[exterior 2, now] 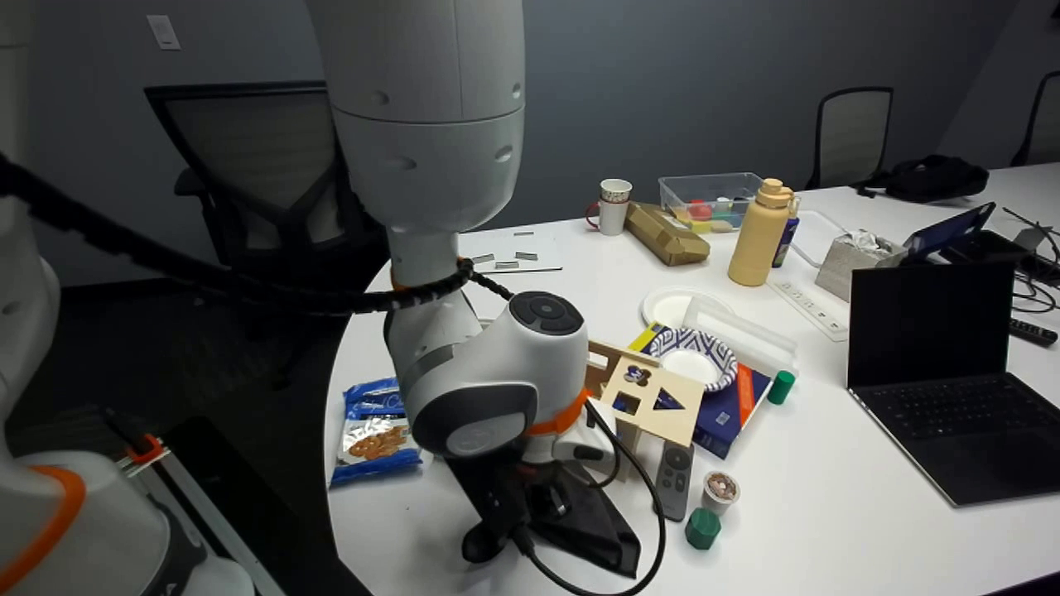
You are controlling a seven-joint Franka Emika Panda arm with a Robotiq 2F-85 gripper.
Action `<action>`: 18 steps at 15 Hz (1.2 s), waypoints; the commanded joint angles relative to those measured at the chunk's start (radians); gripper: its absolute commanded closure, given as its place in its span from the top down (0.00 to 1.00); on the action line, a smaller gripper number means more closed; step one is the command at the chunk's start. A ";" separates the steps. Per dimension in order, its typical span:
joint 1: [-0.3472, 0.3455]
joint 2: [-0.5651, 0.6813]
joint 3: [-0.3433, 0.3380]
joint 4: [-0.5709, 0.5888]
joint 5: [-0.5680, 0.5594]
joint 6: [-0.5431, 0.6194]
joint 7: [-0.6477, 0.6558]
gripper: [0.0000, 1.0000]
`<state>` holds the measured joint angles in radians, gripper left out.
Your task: Clean the table with the white cloth
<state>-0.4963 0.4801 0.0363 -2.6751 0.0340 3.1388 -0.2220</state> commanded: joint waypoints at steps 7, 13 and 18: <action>0.052 -0.019 -0.231 -0.036 -0.057 -0.007 0.008 0.03; 0.003 -0.051 -0.080 -0.069 -0.046 -0.127 -0.013 0.03; 0.013 -0.072 -0.015 -0.082 -0.031 -0.055 -0.009 0.03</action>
<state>-0.4683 0.4486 -0.0018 -2.7382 -0.0042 3.0528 -0.2224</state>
